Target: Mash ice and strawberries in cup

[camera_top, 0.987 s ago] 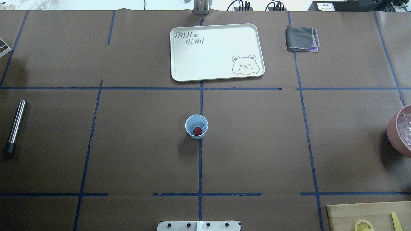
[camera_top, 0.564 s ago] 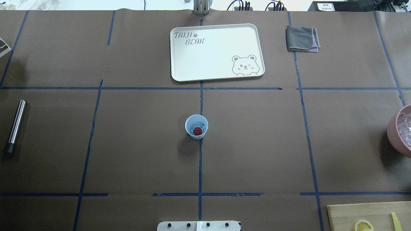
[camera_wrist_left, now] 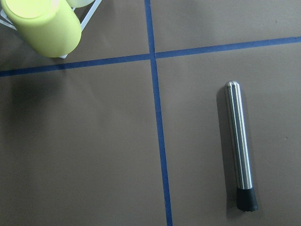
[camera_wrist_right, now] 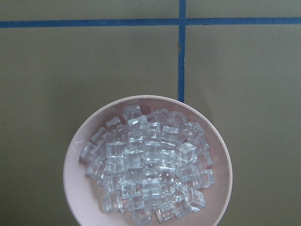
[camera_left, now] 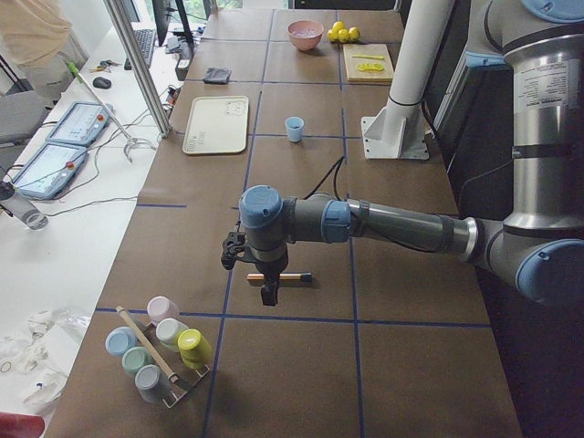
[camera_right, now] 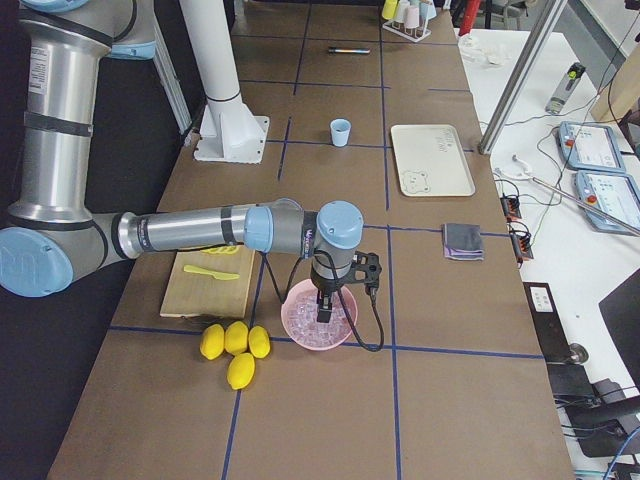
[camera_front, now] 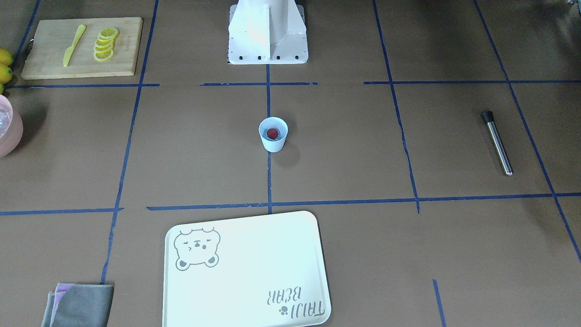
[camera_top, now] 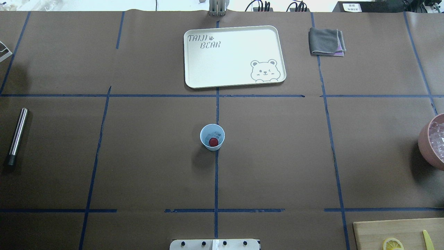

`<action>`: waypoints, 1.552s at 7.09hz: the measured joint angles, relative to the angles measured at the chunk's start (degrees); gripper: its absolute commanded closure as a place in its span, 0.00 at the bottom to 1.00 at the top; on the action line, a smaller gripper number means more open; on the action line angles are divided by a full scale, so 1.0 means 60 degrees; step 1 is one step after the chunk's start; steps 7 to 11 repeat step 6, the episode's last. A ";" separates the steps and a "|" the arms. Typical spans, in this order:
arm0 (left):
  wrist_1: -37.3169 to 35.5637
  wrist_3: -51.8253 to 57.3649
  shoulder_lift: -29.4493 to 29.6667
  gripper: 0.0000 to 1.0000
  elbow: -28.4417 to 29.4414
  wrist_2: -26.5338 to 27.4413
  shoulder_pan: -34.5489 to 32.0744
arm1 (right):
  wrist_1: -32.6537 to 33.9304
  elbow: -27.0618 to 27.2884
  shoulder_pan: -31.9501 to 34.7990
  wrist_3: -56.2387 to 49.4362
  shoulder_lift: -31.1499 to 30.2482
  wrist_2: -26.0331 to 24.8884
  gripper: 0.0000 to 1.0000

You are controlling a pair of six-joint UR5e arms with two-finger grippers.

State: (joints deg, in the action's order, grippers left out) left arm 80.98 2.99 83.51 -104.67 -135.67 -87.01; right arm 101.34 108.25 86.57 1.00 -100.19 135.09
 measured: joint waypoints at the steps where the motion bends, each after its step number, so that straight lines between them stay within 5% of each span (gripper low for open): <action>1: -0.0048 0.0000 -0.0030 0.00 0.0096 -0.0461 0.0000 | 0.0000 -0.0013 0.0000 -0.0025 -0.0017 0.0003 0.00; 11: -0.0023 0.0007 0.0118 0.00 0.0063 -0.0119 0.0001 | -0.0060 -0.0208 0.0071 -0.0770 -0.0085 -0.0018 0.00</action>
